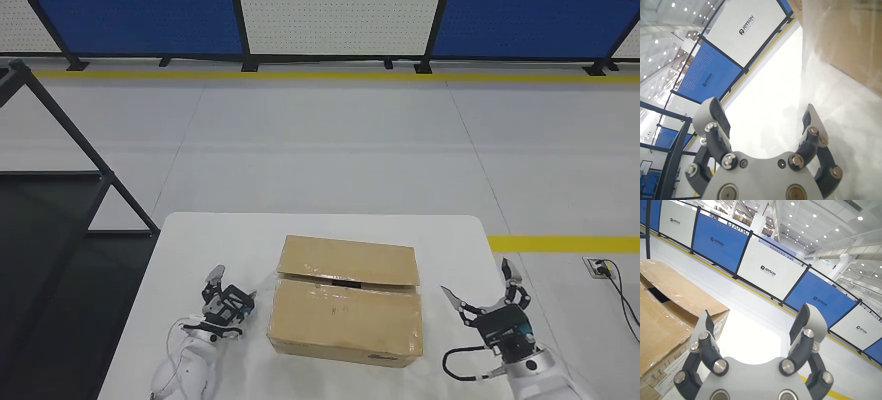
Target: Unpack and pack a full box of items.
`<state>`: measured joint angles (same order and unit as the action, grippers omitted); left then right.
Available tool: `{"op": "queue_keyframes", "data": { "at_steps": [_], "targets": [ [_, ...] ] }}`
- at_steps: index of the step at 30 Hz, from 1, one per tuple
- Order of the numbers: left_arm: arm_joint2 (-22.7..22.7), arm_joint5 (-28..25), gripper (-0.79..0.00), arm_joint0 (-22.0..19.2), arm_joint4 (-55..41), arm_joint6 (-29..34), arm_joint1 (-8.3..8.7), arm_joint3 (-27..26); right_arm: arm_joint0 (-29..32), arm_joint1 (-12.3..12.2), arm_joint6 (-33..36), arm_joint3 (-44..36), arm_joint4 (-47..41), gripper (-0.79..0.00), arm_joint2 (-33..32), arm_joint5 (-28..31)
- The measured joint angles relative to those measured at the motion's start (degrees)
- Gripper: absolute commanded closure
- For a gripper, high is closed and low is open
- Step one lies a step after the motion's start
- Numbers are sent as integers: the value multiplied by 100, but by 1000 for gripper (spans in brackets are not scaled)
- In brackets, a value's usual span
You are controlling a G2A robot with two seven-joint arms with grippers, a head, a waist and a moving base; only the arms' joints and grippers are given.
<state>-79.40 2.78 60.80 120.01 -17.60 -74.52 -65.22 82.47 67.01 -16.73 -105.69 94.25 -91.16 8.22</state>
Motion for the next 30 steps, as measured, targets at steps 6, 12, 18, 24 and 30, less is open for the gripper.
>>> {"op": "queue_keyframes", "data": {
  "at_steps": [6,12,18,24,30],
  "targets": [
    [12,628,-785,-331,-51,286,-46,250,22,2,22,-23,8,-785,-13,-4],
    [-297,1215,-785,-354,-186,307,-14,202,45,1,9,-28,-3,-785,-44,10],
    [-417,1301,-785,-107,-269,390,14,-133,-41,3,15,28,-10,-785,-19,71],
    [-447,1535,-785,40,-246,729,-6,-362,-157,6,31,88,7,-785,40,119],
    [-430,1501,-785,36,-611,1134,-54,-287,-213,7,37,140,15,-785,66,143]
  ]
}}
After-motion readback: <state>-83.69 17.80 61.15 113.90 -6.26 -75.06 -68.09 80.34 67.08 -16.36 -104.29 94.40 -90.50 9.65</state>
